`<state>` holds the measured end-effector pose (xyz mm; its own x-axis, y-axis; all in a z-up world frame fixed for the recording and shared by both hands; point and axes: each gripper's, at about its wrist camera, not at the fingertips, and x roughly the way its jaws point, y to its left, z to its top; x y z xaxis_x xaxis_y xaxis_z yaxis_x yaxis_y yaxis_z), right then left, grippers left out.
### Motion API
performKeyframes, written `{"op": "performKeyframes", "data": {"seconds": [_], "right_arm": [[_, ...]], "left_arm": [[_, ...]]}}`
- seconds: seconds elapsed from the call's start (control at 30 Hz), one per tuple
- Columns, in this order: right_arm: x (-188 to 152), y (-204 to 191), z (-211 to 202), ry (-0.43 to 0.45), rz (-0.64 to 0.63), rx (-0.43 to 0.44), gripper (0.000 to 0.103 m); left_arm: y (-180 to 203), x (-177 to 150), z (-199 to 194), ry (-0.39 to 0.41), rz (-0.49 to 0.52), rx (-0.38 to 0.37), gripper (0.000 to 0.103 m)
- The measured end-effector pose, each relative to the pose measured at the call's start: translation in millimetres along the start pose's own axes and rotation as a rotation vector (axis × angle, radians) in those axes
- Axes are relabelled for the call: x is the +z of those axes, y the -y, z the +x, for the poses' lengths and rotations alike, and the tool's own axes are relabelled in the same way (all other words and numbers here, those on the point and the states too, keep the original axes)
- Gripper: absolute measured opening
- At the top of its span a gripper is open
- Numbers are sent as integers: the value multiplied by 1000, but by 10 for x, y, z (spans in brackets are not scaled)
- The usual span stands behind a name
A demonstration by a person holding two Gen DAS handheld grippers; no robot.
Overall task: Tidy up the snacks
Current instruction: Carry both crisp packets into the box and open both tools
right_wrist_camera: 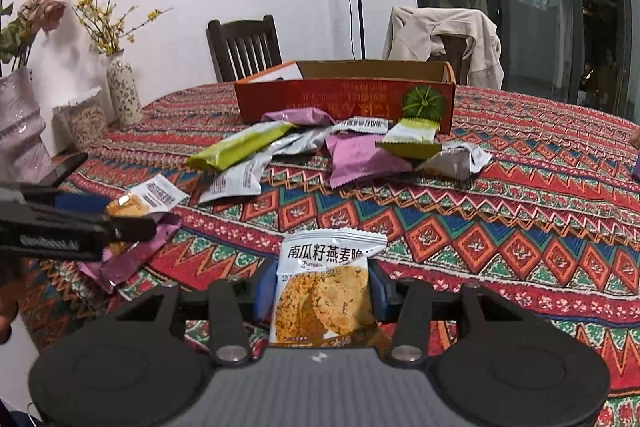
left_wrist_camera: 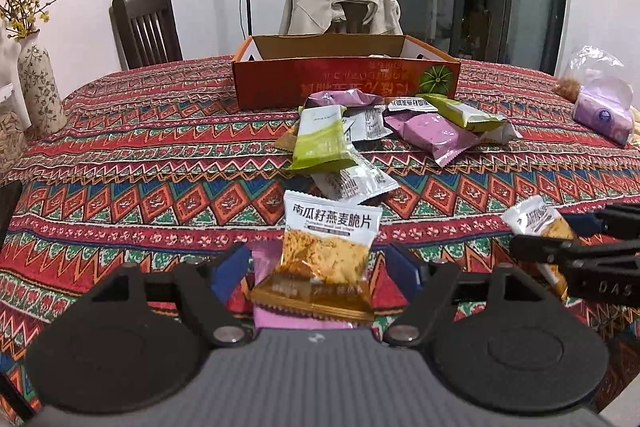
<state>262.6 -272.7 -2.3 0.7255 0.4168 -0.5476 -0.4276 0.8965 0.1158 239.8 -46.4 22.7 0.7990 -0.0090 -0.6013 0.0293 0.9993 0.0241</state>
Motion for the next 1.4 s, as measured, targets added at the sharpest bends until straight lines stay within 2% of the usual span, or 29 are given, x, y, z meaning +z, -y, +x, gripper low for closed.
{"op": "performKeyframes", "data": {"seconds": [0.03, 0.07, 0.17, 0.37, 0.5, 0.6, 0.77, 0.83, 0.9, 0.97, 1.1, 1.17, 1.27, 1.4], "right_arm": [[-6, -1, 26, -6, 0, -2, 49], [-11, -1, 44, -11, -2, -3, 49], [-18, -6, 76, -20, -10, -11, 49], [13, -10, 67, -19, -21, -18, 46], [104, -5, 12, 9, -25, -20, 46], [312, 50, -57, 50, -25, 2, 46], [976, 235, -12, 139, -59, 44, 46], [1314, 307, 131, 170, -80, 46, 46], [1701, 401, 399, 176, -85, 61, 46], [2103, 547, 761, 158, -62, 81, 46], [2787, 816, 1691, 65, -4, 91, 46], [3019, 908, 2205, 7, 2, 50, 46], [3194, 1037, 2885, -80, 30, 4, 48], [3237, 1120, 3497, -164, 122, 13, 48]], "left_arm": [[2, 12, 24, -6, 2, 4, 56], [-4, 13, 42, -14, 3, 4, 51], [-2, 16, 17, 3, 16, -14, 46], [-37, 101, -129, 59, 2, -29, 46], [-143, 274, -176, 88, -33, -62, 45], [-258, 584, -165, 139, -42, -106, 45], [-420, 1333, 24, 247, -37, -194, 45], [-466, 1707, 277, 245, -31, -206, 45], [-495, 2088, 638, 227, -16, -187, 46], [-506, 2444, 1084, 174, -6, -183, 46], [-497, 2993, 2112, 23, -76, -167, 46], [-503, 3133, 2551, -34, -123, -166, 46], [-498, 3250, 3113, -87, -180, -173, 46], [-506, 3276, 3619, -166, -191, -94, 53]]}}
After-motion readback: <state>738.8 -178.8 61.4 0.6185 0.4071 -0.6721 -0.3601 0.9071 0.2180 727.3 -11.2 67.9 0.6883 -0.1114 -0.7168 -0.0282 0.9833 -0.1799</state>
